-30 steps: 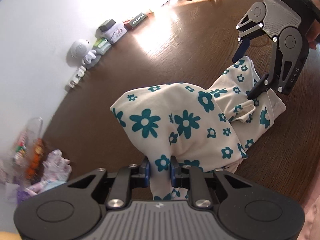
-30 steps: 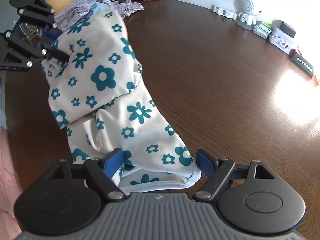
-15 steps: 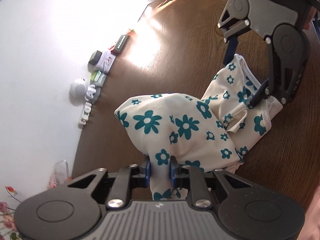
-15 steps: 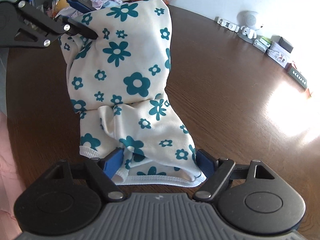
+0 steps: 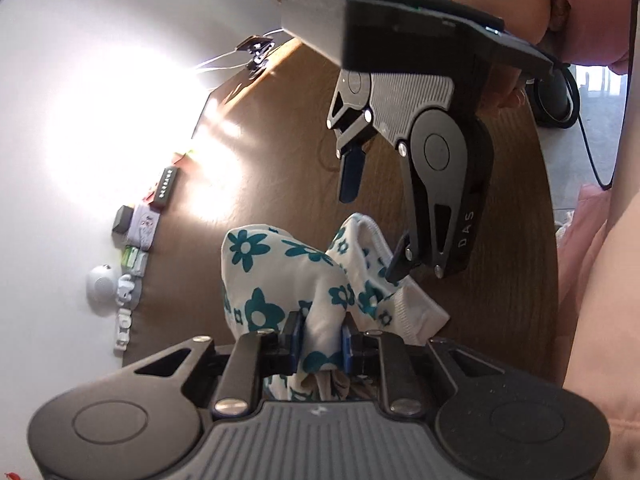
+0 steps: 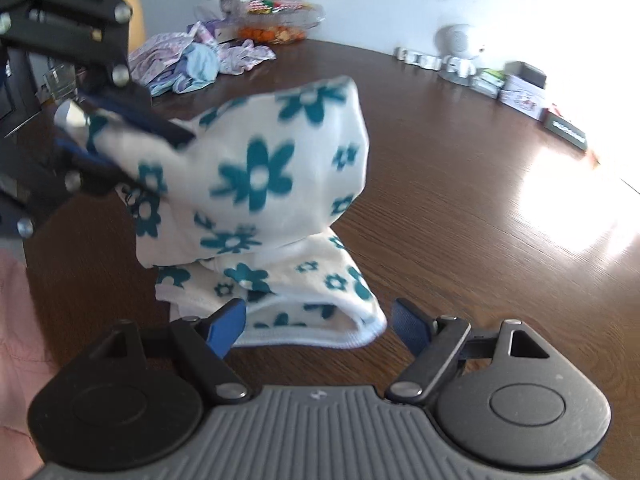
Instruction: Fold clothes
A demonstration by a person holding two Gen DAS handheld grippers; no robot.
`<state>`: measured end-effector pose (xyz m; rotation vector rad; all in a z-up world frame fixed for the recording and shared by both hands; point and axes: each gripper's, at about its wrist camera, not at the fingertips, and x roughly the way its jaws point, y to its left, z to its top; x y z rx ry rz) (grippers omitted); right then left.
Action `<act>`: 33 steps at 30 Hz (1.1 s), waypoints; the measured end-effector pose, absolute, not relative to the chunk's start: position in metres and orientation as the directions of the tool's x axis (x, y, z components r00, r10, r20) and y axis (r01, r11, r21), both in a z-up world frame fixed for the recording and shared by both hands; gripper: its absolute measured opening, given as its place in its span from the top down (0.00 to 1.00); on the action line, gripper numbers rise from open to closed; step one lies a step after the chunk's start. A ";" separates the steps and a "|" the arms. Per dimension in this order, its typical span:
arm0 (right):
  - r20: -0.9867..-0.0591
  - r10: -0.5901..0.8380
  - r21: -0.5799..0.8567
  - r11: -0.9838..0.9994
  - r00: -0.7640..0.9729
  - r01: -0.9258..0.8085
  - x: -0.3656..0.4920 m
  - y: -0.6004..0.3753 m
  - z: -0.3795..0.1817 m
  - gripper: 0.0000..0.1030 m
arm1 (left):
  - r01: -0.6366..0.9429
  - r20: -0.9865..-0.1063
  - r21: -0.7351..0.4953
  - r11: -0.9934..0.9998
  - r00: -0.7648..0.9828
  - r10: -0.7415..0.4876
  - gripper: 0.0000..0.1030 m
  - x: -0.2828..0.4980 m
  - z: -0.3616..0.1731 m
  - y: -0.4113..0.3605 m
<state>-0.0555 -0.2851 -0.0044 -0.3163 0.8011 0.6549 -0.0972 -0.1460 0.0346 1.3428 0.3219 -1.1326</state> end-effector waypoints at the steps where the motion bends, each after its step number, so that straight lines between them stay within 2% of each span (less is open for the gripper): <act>1: -0.747 0.410 -0.023 0.770 0.523 -0.637 -0.061 -0.293 -0.004 0.21 | 0.795 -0.763 0.580 -0.180 0.452 -0.461 0.82 -0.099 0.031 -0.150; 7: -0.756 0.368 -0.029 0.807 0.541 -0.590 -0.095 -0.322 -0.010 0.21 | 0.850 -0.813 0.484 -0.205 0.351 -0.465 0.79 -0.105 0.001 -0.166; 13: -0.732 0.364 -0.003 0.843 0.575 -0.538 -0.112 -0.344 -0.010 0.21 | 0.896 -0.819 0.411 -0.167 0.282 -0.500 0.64 -0.109 0.003 -0.164; 15: -0.717 0.367 0.001 0.851 0.592 -0.525 -0.113 -0.349 -0.006 0.21 | 0.908 -0.812 0.394 -0.146 0.269 -0.519 0.54 -0.109 0.012 -0.157; 16: -0.707 0.371 0.003 0.852 0.602 -0.523 -0.112 -0.351 -0.003 0.21 | 0.915 -0.810 0.380 -0.134 0.259 -0.526 0.53 -0.108 0.017 -0.154; 21: -0.660 0.400 -0.004 0.844 0.636 -0.536 -0.108 -0.349 0.014 0.21 | 0.945 -0.792 0.319 -0.074 0.222 -0.569 0.52 -0.104 0.048 -0.129; 25: -0.629 0.439 -0.016 0.817 0.641 -0.576 -0.104 -0.336 0.027 0.21 | 0.929 -0.749 0.370 0.013 0.307 -0.587 0.52 -0.096 0.066 -0.111; 28: -0.611 0.454 -0.053 0.794 0.648 -0.606 -0.097 -0.320 0.040 0.21 | 0.923 -0.750 0.376 0.081 0.355 -0.558 0.53 -0.078 0.068 -0.107; 30: -0.612 0.464 -0.073 0.773 0.640 -0.630 -0.089 -0.306 0.044 0.22 | 0.921 -0.761 0.375 0.107 0.372 -0.531 0.63 -0.066 0.063 -0.108; 33: -0.634 0.473 -0.086 0.743 0.612 -0.663 -0.073 -0.283 0.041 0.28 | 0.930 -0.786 0.346 0.124 0.360 -0.503 0.67 -0.052 0.049 -0.111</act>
